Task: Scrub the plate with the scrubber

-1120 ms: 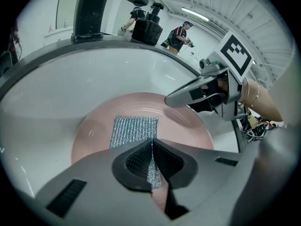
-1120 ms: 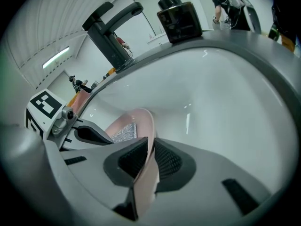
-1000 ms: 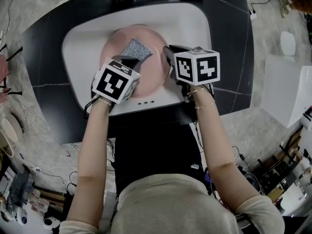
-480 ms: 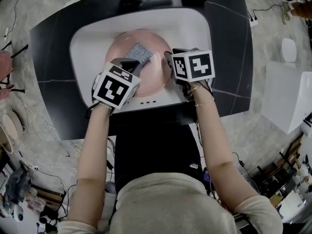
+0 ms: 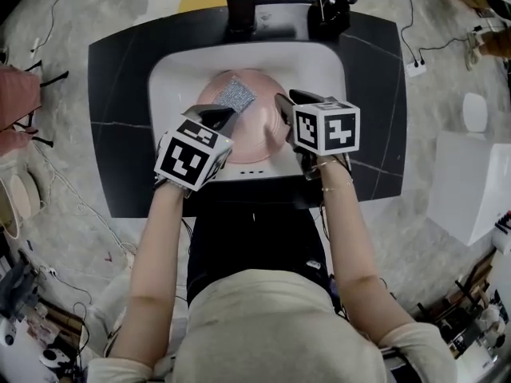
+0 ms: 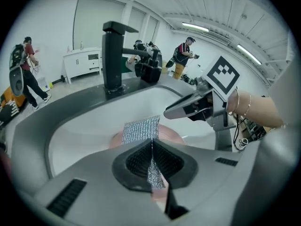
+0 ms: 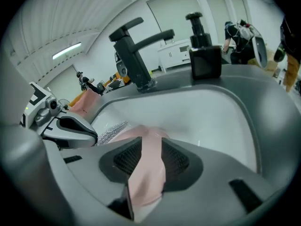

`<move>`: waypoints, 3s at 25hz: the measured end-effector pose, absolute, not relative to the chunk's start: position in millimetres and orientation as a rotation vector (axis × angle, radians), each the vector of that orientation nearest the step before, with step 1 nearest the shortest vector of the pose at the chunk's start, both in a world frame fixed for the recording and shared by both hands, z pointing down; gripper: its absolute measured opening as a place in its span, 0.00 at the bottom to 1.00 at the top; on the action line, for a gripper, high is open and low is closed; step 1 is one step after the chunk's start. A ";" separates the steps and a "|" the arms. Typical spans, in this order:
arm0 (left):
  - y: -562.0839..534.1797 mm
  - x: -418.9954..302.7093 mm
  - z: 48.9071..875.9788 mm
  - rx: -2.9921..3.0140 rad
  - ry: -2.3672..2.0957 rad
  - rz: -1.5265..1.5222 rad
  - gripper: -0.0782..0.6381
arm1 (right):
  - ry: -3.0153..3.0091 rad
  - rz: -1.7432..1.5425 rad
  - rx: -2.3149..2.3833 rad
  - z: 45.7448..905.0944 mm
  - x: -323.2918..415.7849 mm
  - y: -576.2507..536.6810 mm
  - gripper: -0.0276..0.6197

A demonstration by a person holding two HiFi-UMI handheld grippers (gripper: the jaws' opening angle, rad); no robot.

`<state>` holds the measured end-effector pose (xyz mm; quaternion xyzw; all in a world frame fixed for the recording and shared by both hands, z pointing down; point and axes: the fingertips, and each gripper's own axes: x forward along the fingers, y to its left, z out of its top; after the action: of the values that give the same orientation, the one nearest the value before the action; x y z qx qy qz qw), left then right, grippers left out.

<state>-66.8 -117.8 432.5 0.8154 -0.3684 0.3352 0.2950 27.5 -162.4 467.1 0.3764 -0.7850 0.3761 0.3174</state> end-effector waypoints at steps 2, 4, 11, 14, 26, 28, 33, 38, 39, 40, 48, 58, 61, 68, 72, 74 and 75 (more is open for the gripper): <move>-116.1 -70.3 415.6 2.177 -1.016 0.845 0.14 | -2.114 0.978 0.999 450.0 22.4 -160.8 0.25; -115.4 -74.0 397.3 2.188 -1.056 0.791 0.14 | -2.159 0.969 0.993 432.6 16.7 -158.4 0.25; -118.2 -85.5 333.3 2.245 -1.220 0.606 0.14 | -2.349 0.888 0.971 364.5 4.3 -148.0 0.13; -121.9 -91.4 305.2 2.282 -1.280 0.525 0.14 | -2.413 0.858 0.958 334.2 -1.2 -144.5 0.05; -121.1 -96.2 211.5 2.343 -1.296 -0.025 0.14 | -2.905 0.865 0.746 231.9 -27.3 -105.9 0.05; -118.8 -96.7 199.6 2.341 -1.288 -0.115 0.14 | -2.940 0.846 0.767 221.8 -26.4 -103.6 0.05; -109.4 -99.5 173.8 2.344 -1.314 -0.235 0.14 | -2.972 0.887 0.788 210.6 -23.5 -102.7 0.05; -98.6 -91.8 165.9 2.381 -1.269 -0.293 0.14 | -2.926 0.876 0.785 220.6 -18.9 -97.0 0.05; -97.0 -91.6 165.7 2.385 -1.261 -0.311 0.14 | -2.924 0.883 0.789 221.6 -18.4 -95.9 0.05; -95.7 -91.7 166.0 2.385 -1.254 -0.327 0.14 | -2.925 0.891 0.794 222.2 -17.9 -95.0 0.05; -89.5 -87.8 184.1 2.348 -1.253 -0.304 0.14 | -2.940 0.889 0.802 222.5 -12.4 -90.9 0.05; -86.5 -81.5 193.8 2.327 -1.243 -0.243 0.14 | -2.918 0.901 0.736 232.9 -15.6 -85.2 0.05; -86.4 -81.0 195.6 2.334 -1.238 -0.229 0.14 | -2.907 0.914 0.707 235.7 -17.5 -82.1 0.05; -85.4 -78.6 197.5 2.355 -1.224 -0.219 0.14 | -2.904 0.889 0.746 232.3 -15.1 -83.8 0.05; -85.5 -77.7 200.5 2.357 -1.213 -0.211 0.14 | -2.898 0.889 0.752 234.1 -13.9 -85.5 0.05; -84.6 -77.1 200.3 2.366 -1.208 -0.205 0.14 | -2.899 0.901 0.750 234.9 -13.8 -86.2 0.05; -84.0 -76.7 200.1 2.370 -1.206 -0.201 0.14 | -2.895 0.904 0.751 235.5 -13.4 -86.3 0.05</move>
<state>-76.7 -84.0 200.1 0.8639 -0.4395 -0.0734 0.2350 -13.4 -86.3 235.5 0.2403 -0.9266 0.2892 0.0086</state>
